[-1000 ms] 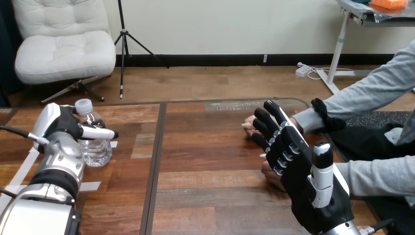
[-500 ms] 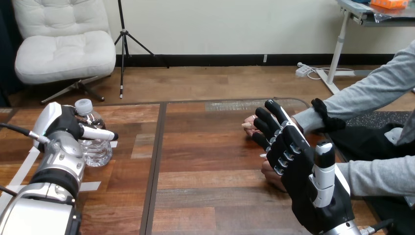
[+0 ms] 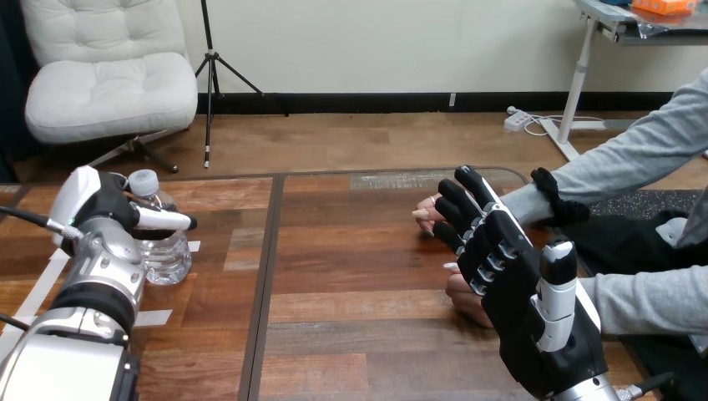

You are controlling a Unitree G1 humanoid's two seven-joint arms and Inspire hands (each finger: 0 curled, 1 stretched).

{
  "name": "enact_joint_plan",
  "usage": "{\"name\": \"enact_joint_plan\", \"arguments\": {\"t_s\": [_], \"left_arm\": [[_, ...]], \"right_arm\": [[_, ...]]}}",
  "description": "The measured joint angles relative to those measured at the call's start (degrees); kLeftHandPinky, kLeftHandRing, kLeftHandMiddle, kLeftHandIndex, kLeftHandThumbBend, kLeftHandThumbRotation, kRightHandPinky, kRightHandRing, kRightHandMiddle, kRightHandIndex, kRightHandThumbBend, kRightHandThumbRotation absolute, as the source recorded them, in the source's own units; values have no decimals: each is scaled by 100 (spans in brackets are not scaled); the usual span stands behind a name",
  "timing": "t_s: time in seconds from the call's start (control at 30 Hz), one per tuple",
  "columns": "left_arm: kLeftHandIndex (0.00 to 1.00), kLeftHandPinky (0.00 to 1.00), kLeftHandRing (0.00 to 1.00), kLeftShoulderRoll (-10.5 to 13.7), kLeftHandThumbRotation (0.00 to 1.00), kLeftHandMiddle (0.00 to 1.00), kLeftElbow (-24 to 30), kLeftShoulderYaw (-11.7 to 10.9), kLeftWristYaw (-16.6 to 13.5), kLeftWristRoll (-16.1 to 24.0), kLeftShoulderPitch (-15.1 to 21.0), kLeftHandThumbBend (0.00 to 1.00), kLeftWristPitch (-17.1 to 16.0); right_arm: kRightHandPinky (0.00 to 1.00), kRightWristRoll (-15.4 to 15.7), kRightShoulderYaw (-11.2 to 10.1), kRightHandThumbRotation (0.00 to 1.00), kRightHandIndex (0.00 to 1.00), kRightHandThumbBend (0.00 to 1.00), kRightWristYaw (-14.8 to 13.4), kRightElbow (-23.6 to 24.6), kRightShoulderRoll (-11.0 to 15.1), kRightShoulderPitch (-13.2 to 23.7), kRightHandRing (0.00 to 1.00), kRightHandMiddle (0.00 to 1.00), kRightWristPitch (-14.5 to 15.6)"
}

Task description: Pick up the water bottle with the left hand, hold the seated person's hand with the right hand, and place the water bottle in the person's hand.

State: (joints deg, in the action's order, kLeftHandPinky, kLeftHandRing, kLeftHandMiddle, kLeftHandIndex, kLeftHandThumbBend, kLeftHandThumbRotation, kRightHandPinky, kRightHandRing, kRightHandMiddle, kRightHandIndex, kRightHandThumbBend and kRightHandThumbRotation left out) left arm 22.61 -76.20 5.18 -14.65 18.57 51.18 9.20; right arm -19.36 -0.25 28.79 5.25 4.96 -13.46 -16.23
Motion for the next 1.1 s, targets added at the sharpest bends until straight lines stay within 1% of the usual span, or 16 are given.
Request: {"name": "enact_joint_plan", "arguments": {"t_s": [0.13,0.17,0.2,0.43,0.57,0.7,1.1], "left_arm": [[54,43,52,1,0,56,0,4,-83,1,18,80,0],[54,39,48,1,0,53,0,3,-98,1,22,79,0],[54,38,46,2,0,51,0,3,-109,1,26,78,0],[56,31,38,2,0,44,0,49,-193,29,41,76,34],[56,28,36,-1,0,42,-1,58,-210,26,41,76,60],[56,27,35,0,0,42,-1,60,-214,27,42,76,67],[53,37,45,0,0,50,-1,56,-234,23,44,77,104]], "right_arm": [[100,-1,1,100,98,99,-12,15,-1,0,98,97,0],[100,-1,1,100,98,99,-15,19,-1,0,98,97,0],[100,-1,1,100,98,99,-19,22,-1,0,98,97,0],[100,-1,1,100,97,99,-45,44,-5,0,98,96,0],[100,-1,1,100,97,100,-48,52,-5,0,98,96,0],[100,-1,1,100,97,99,-50,53,-5,0,98,96,0],[100,-1,2,100,98,100,-53,54,-9,0,98,97,0]]}}
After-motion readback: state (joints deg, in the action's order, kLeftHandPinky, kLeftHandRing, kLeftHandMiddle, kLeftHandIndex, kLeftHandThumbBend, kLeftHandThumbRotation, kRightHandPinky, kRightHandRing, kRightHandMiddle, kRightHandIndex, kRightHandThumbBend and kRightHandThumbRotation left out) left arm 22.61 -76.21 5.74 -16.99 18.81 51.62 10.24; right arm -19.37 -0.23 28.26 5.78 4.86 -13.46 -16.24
